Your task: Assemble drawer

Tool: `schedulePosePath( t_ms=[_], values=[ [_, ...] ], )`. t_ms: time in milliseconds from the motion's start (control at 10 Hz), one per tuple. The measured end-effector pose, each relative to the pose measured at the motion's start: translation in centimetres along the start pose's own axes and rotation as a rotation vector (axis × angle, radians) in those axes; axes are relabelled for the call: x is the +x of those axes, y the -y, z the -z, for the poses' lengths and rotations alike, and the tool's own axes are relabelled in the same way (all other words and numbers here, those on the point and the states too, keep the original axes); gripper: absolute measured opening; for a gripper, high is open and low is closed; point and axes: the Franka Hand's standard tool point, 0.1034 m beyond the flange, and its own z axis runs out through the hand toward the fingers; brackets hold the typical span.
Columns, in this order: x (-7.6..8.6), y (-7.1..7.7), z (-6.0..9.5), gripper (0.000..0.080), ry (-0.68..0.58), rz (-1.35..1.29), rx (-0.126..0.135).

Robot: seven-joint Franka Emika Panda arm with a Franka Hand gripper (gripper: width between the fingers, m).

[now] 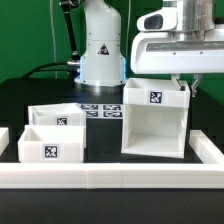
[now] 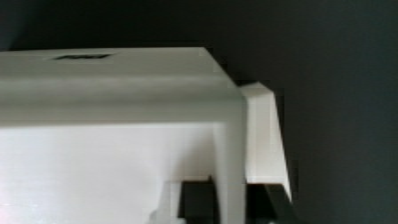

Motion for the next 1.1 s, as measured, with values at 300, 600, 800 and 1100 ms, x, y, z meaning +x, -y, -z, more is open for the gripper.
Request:
schedulePosePath(
  t_ms=[300,600,800,1100],
  values=[
    [2.7,-0.1,-0.1,0.0038,-0.029,0.017,0.009],
    [3.7,0.5,0.1,0.0038,-0.056,0.008,0.02],
    [3.7,0.6,0.1,0.0038,-0.056,-0.01,0.021],
    [3.8,0.8,0.2,0.0038,-0.055,-0.174,0.035]
  ],
)
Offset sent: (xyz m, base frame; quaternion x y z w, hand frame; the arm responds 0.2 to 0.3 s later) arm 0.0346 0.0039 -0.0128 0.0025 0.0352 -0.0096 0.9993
